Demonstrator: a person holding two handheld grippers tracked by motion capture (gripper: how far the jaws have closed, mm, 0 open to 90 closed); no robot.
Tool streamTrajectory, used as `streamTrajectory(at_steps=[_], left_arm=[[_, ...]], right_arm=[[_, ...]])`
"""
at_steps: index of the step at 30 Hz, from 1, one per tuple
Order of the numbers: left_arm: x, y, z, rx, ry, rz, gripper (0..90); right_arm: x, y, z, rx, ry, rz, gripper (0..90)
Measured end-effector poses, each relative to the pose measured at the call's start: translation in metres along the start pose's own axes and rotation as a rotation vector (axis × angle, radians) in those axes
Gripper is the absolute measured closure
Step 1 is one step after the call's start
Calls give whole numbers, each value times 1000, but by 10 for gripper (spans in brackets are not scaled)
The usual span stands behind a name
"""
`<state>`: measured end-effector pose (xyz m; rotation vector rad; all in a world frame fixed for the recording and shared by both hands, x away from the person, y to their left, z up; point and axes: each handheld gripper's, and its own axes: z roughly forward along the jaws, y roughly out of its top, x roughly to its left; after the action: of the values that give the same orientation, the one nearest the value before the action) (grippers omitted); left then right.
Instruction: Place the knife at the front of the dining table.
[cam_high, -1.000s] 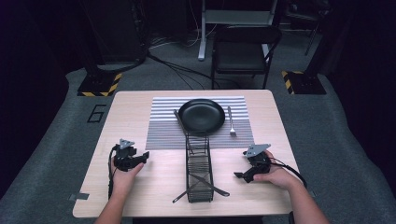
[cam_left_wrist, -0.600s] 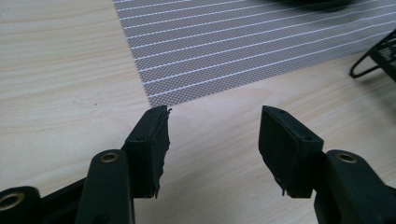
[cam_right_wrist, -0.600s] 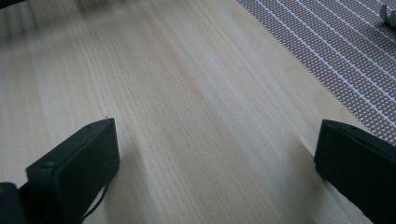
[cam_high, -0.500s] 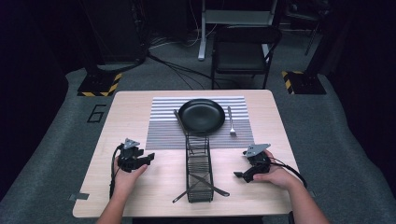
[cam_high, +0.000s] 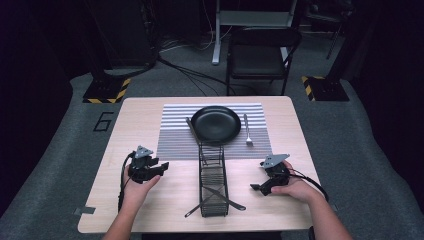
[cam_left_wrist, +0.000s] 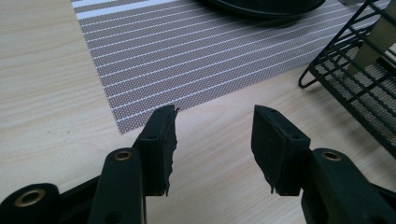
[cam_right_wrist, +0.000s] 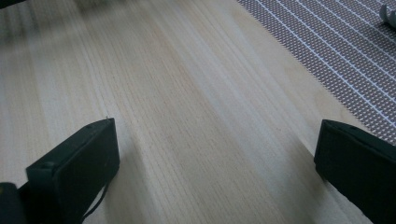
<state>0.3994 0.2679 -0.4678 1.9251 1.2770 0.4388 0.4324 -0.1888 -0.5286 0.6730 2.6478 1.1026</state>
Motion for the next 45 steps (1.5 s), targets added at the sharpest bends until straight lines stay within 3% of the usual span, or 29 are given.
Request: streamTrajectory(at_steps=[12, 13, 18, 45], left_arm=[[-13, 21, -9, -14, -42, 9, 522], [-12, 23, -10, -6, -45, 31, 523], [-17, 32, -13, -10, -59, 37, 527], [-46, 69, -13, -59, -137, 65, 555]], right_arm=[[0, 0, 0, 0, 0, 0, 0], [0, 0, 0, 0, 0, 0, 0], [0, 0, 0, -1, 0, 0, 0], [0, 0, 0, 0, 0, 0, 0]])
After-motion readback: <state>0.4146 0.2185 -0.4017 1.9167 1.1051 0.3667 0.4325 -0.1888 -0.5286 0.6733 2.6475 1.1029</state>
